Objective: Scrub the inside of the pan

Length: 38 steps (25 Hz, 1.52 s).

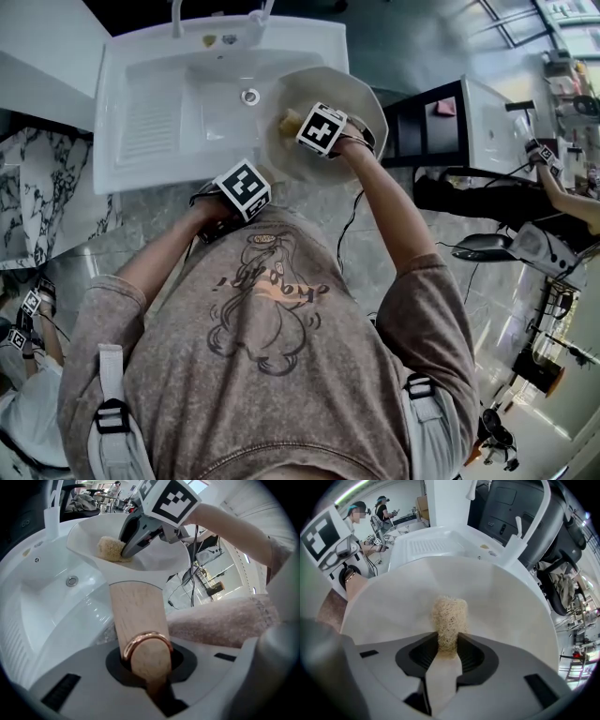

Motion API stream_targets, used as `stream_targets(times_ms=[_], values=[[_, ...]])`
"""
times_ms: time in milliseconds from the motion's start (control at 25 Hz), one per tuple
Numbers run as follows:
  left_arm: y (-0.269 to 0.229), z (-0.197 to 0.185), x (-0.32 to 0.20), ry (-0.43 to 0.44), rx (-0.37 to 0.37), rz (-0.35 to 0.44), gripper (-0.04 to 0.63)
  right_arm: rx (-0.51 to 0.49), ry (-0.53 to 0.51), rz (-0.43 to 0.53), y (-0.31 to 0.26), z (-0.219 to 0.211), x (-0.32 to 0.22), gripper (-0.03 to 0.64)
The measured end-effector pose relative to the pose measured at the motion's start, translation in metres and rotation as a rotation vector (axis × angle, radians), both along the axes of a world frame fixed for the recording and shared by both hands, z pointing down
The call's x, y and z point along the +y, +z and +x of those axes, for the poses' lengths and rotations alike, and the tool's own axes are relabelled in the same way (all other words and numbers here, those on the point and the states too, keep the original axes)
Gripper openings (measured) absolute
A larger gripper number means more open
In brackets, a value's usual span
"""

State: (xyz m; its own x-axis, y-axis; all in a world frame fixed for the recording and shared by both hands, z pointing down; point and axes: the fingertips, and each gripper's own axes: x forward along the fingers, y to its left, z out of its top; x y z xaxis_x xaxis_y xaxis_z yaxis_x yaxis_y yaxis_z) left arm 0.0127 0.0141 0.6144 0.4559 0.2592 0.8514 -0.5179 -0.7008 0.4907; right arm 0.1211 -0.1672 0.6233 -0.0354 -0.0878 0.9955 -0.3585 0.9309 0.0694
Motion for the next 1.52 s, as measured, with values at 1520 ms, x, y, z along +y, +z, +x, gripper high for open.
stream_targets(times_ms=[1520], values=[[0.001, 0.0, -0.006, -0.008, 0.01, -0.011, 0.048, 0.256, -0.08, -0.038, -0.011, 0.082, -0.002, 0.141]])
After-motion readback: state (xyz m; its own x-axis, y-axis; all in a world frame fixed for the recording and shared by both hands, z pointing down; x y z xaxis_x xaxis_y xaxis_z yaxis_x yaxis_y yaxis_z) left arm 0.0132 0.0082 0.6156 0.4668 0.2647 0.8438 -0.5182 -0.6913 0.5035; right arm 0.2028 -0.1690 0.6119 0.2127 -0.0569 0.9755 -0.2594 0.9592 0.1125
